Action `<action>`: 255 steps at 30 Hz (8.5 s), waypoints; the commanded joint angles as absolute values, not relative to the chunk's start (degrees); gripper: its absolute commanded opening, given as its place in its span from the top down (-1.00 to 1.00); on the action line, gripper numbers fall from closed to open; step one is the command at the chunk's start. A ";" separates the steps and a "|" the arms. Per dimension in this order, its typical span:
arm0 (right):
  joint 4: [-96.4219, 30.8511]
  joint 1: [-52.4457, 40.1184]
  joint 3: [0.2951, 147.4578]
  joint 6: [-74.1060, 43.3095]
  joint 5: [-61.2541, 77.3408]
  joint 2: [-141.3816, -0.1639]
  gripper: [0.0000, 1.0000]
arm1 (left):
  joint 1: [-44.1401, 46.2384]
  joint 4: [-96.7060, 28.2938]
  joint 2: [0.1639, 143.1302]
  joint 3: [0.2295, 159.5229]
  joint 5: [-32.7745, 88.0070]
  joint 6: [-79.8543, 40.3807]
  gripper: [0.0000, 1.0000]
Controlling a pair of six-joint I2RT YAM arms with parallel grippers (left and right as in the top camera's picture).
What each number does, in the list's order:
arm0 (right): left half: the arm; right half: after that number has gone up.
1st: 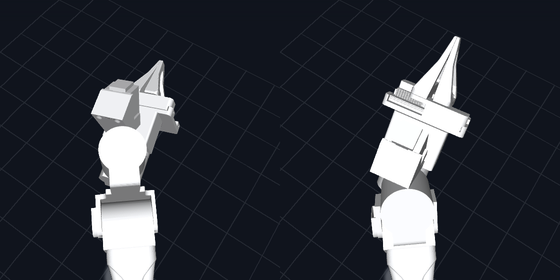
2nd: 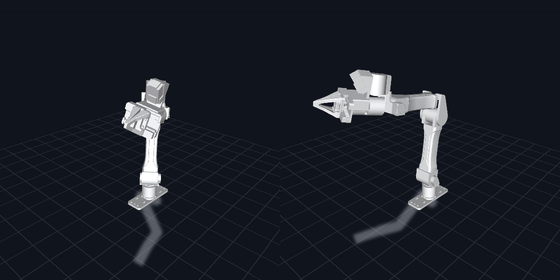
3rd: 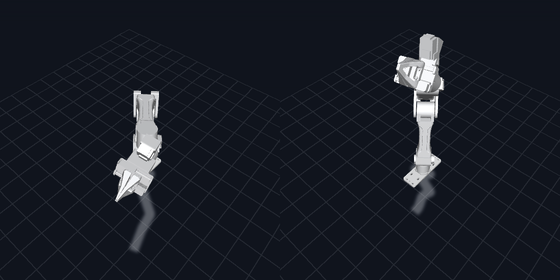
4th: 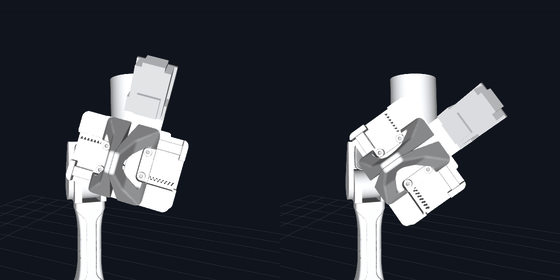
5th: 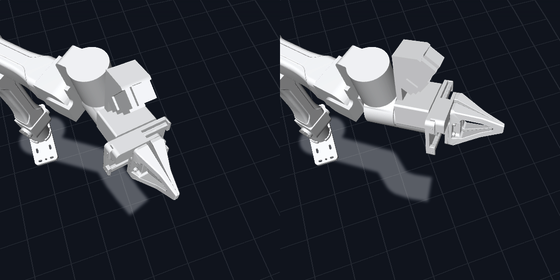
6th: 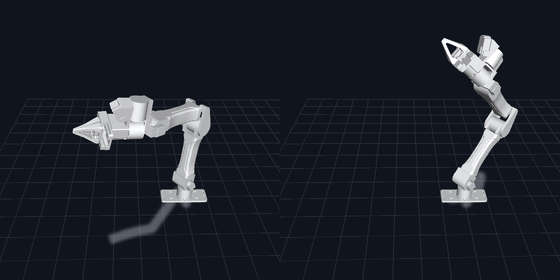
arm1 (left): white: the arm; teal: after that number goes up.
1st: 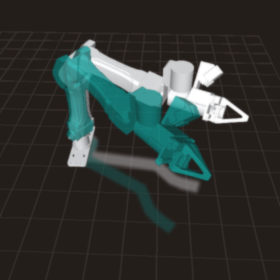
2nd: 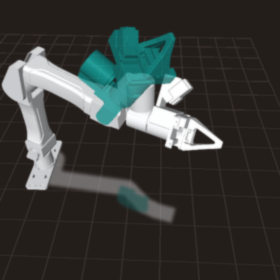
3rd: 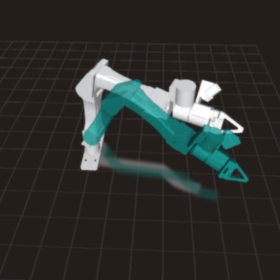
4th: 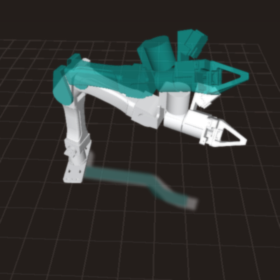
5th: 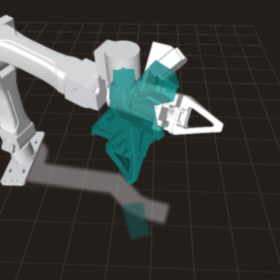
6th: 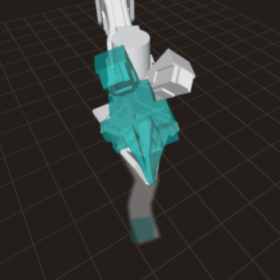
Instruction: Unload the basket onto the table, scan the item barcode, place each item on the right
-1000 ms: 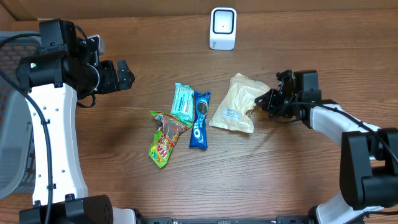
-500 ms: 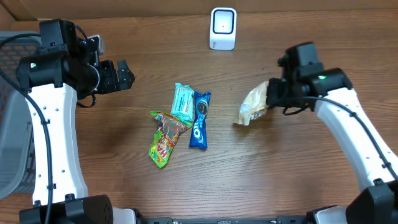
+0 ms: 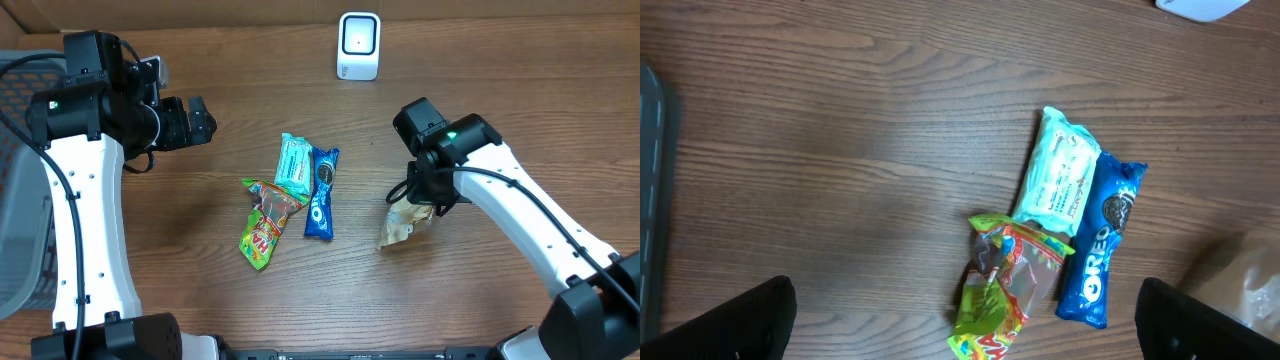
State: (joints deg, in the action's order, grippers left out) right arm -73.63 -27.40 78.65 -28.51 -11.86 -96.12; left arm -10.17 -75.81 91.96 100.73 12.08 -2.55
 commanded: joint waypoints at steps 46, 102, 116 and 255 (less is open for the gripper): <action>-53.17 -16.36 78.94 3.09 27.88 -106.24 0.93 | -10.09 -75.81 91.74 100.22 13.13 -1.26 -1.00; -65.12 -18.83 102.37 37.78 19.55 -128.16 -0.35 | -10.09 -75.81 91.74 100.22 13.13 -1.26 -0.99; -62.57 -11.03 103.24 2.83 17.65 -128.90 0.93 | -10.09 -75.81 91.74 100.22 13.13 -1.26 -0.99; -63.83 -18.55 119.70 1.21 -4.56 -122.28 0.92 | -10.04 -75.81 91.74 100.22 13.13 -1.26 -1.00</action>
State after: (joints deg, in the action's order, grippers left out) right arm -65.01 -16.29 118.04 2.55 8.05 -124.60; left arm -10.17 -75.81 91.96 100.73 12.27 -2.55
